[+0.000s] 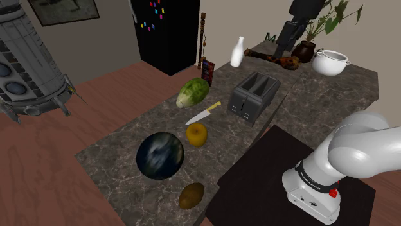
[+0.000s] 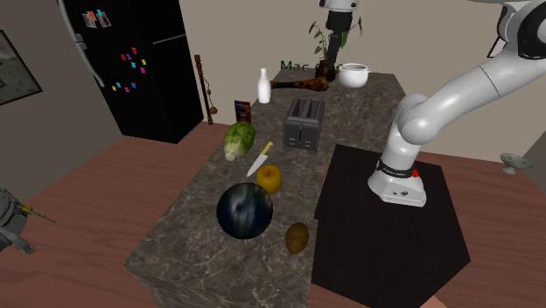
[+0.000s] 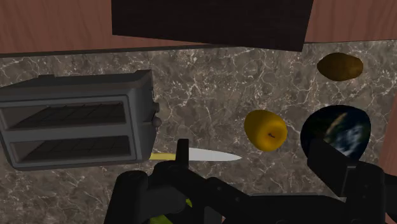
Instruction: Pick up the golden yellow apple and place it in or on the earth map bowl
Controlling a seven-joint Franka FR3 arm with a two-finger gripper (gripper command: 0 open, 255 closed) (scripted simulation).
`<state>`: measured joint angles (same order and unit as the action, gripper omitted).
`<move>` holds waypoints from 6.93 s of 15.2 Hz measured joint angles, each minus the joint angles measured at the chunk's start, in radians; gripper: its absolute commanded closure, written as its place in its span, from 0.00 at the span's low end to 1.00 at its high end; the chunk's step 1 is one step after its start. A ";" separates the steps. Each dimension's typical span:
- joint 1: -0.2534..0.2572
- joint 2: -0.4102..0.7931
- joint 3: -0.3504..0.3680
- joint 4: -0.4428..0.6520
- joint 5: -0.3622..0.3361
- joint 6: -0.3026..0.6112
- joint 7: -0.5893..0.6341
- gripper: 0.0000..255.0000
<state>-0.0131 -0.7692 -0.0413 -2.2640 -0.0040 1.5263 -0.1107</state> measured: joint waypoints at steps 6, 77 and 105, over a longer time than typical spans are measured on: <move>-0.019 -0.027 0.110 -0.115 0.043 0.091 0.188 0.00; -0.278 0.905 0.795 0.094 -0.281 0.562 1.793 1.00; -0.276 0.776 0.827 0.354 -0.151 0.220 1.701 1.00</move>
<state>-0.2892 0.0065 0.7860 -1.9100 -0.1550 1.7465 1.5899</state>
